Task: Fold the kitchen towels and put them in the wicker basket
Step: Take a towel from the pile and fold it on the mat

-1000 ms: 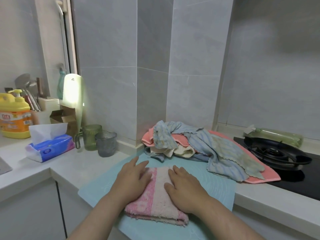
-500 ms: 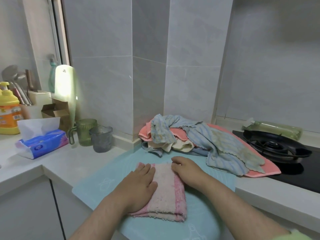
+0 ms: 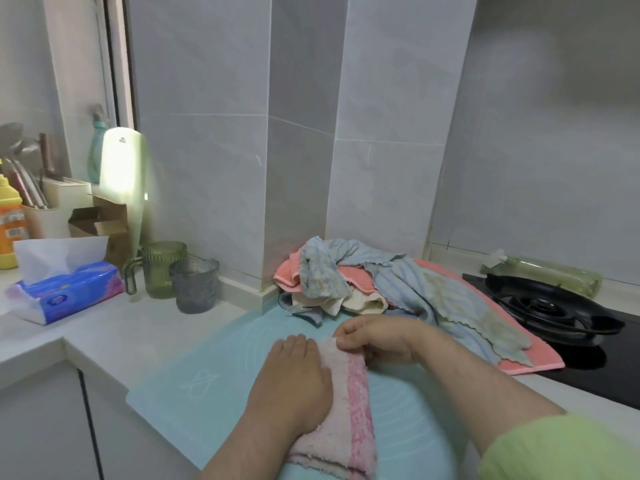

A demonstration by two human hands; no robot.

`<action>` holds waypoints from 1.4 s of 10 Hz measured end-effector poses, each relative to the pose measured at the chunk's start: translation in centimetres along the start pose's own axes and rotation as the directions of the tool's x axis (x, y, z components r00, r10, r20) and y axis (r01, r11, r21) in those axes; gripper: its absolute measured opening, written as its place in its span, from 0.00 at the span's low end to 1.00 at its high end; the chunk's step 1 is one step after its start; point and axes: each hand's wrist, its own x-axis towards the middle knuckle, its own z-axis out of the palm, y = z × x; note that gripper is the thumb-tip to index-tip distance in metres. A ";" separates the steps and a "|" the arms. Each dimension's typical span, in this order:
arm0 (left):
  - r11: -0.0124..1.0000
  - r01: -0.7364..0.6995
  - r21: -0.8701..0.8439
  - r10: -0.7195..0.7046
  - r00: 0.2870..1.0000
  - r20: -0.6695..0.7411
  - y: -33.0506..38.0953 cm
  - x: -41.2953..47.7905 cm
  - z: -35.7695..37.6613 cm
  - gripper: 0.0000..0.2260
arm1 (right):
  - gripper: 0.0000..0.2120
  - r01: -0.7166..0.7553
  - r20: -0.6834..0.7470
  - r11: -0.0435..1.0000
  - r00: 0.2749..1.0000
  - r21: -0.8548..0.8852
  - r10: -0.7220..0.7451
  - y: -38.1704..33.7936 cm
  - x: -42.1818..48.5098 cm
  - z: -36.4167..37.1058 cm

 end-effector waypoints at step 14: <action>0.994 0.074 -0.077 -0.082 0.991 -0.109 -0.1 0.2 0.0 0.20 | 0.11 -0.263 -0.541 0.924 0.838 -0.277 0.076 0.1 -6.8 7.9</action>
